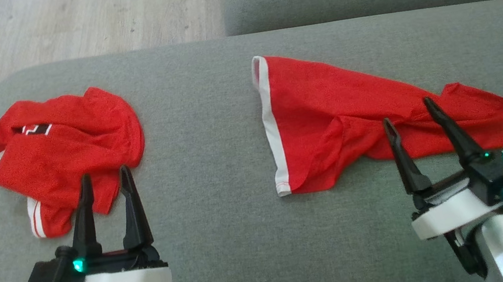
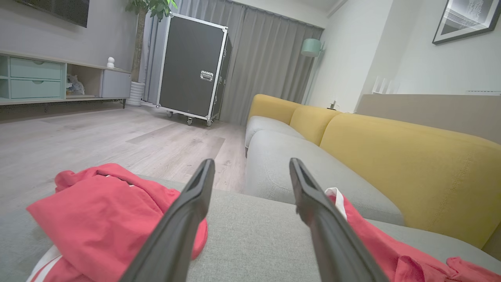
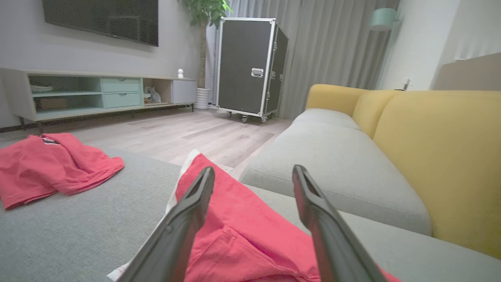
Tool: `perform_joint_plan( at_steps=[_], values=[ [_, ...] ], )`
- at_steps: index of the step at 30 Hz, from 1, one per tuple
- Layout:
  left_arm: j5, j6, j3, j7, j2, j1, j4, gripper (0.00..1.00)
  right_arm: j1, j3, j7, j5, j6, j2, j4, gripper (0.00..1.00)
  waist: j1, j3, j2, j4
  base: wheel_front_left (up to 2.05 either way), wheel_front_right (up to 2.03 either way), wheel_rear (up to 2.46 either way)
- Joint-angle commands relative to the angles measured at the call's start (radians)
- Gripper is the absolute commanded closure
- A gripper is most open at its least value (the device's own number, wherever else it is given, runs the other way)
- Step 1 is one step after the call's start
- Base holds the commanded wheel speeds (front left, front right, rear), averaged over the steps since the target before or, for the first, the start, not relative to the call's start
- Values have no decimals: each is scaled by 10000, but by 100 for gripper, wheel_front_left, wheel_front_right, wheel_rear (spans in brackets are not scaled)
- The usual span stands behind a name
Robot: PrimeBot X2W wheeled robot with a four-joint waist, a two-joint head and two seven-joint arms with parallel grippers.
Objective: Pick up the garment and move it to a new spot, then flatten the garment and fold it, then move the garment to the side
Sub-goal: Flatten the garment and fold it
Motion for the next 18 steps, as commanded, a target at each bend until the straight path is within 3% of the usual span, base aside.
perform_joint_plan(
  at_steps=[1,8,14,18],
  values=[
    [-57,21,253,-93,39,-286,-337,0,-571,309,-100,-57,75,-133,-266,0,1,62,0,71,0,0,0],
    [-179,71,60,-93,39,-379,-303,0,-1713,2549,652,124,75,-960,1215,0,1,369,0,485,0,0,0],
    [-319,117,-257,-93,39,-513,-238,0,-2827,5175,1502,1300,75,-1481,3259,0,1,548,0,893,0,0,0],
    [-447,190,-410,-93,39,-674,-244,0,-3684,6245,1741,1848,75,-1736,4357,0,1,784,0,1104,0,0,0]
  ],
)
